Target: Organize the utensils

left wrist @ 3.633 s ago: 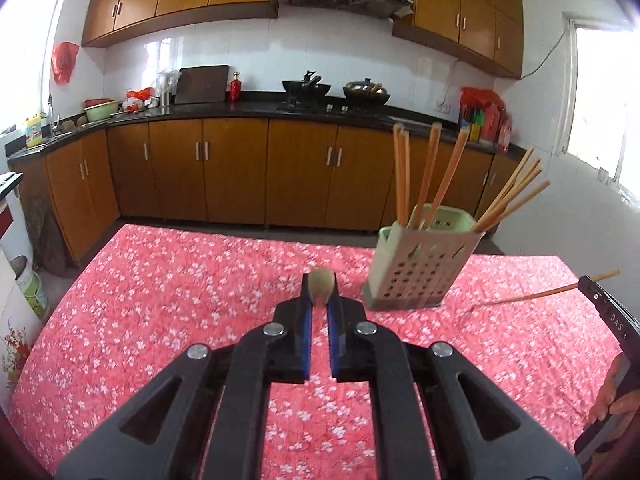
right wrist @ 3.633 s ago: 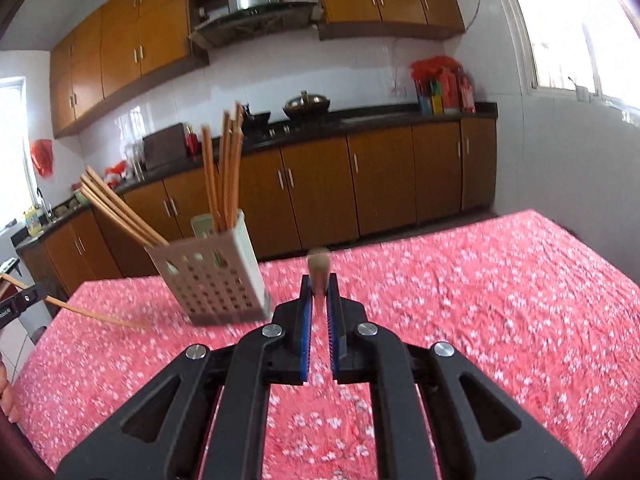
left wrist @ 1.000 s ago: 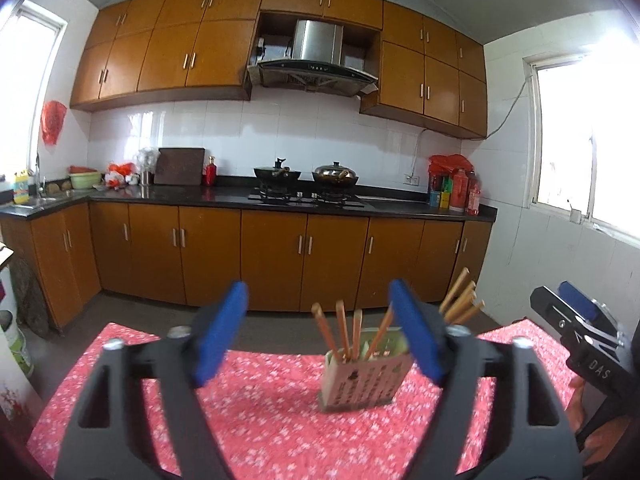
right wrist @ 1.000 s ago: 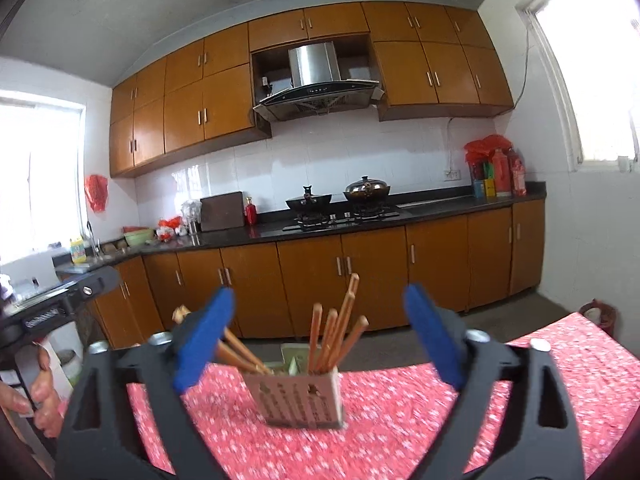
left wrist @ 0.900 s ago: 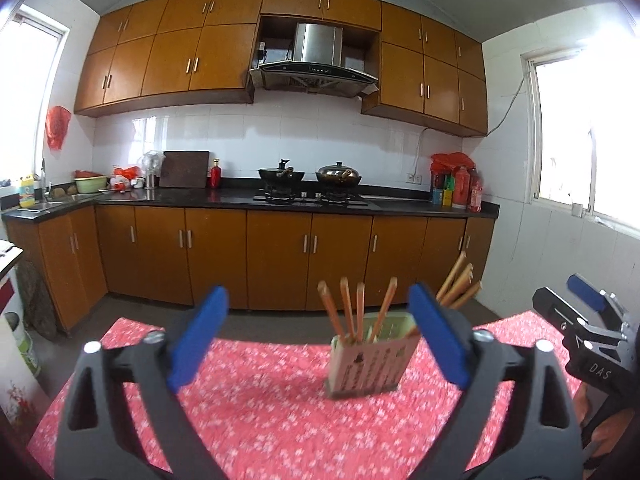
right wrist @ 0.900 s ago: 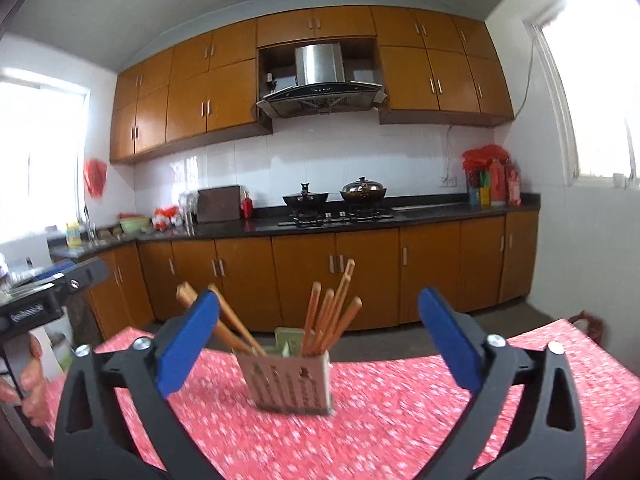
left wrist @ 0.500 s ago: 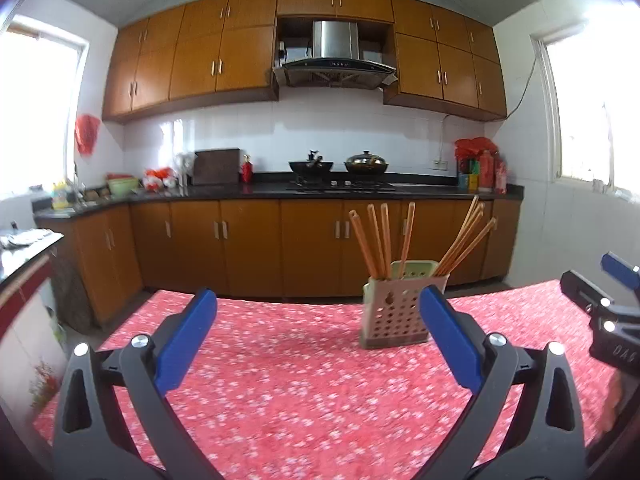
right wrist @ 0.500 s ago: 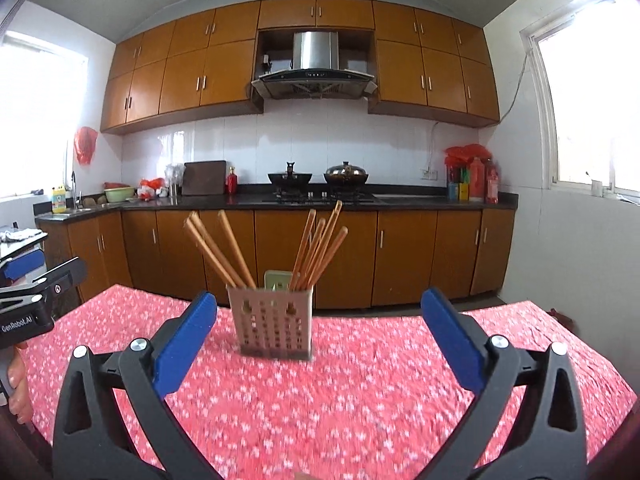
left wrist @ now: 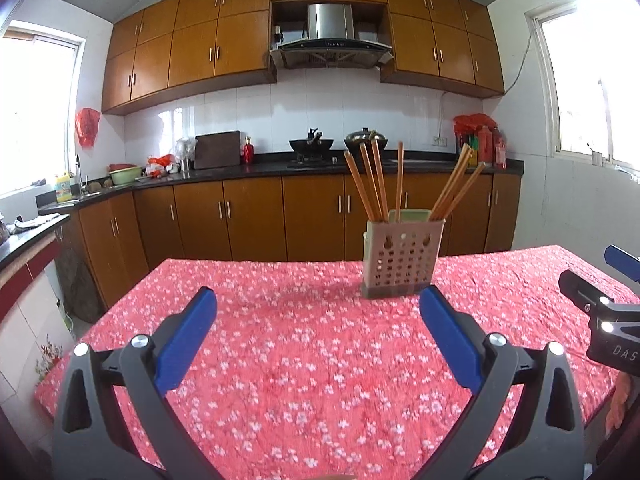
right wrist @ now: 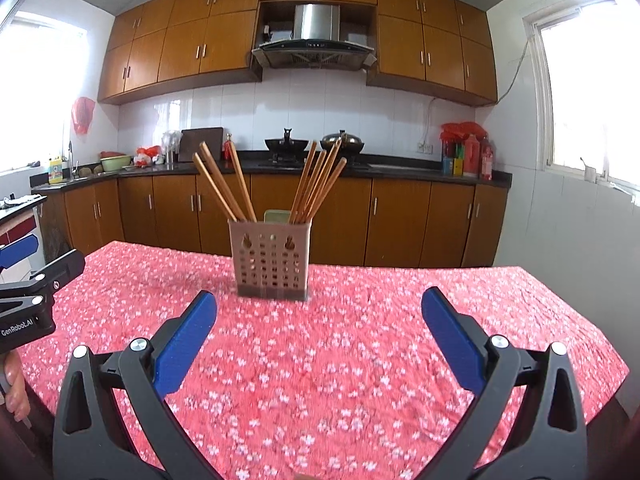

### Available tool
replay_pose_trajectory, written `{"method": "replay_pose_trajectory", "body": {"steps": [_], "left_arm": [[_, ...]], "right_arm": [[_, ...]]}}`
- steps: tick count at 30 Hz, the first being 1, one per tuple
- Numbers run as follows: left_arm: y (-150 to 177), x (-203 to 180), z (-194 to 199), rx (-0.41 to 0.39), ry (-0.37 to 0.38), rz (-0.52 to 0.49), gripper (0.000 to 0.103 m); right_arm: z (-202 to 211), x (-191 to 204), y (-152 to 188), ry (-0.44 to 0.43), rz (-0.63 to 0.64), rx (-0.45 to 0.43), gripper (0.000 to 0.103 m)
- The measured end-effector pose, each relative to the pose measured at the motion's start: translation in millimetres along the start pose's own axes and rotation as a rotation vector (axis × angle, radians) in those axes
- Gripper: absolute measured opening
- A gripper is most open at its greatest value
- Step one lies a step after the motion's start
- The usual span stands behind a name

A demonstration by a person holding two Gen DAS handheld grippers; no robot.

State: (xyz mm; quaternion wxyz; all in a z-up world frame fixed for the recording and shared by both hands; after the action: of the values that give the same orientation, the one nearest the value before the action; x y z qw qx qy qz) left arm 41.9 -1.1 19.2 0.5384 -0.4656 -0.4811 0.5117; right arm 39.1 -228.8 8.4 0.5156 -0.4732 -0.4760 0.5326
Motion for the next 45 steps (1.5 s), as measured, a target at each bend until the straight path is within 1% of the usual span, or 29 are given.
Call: {"method": "replay_pose_trajectory", "body": {"steps": [10, 25, 45], "left_arm": [[18, -3, 4, 0.012, 0.004, 0.002, 0.099], [29, -3, -2, 0.045, 0.012, 0.021, 0.099], [29, -2, -4, 0.05, 0.011, 0.031, 0.099]], "right_arm": [[1, 0, 19, 0.018, -0.007, 0.039, 0.101], [0, -2, 23, 0.019, -0.014, 0.052, 0.101], [-2, -1, 23, 0.024, -0.02, 0.057, 0.101]]}}
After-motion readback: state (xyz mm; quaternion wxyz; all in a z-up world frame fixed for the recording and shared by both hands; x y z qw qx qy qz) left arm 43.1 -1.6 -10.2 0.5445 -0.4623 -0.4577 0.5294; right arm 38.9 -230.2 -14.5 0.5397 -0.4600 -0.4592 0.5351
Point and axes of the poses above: each gripper's, at about its wrist camera, not at the fingertips, and z roughly against the way its jaws point, x to its left, y to its underside, the point moved 2 cm from there along -z, roughly the way its jaws point, and after that the axes turned 11 degrees about -x, right-handed, at the moved point
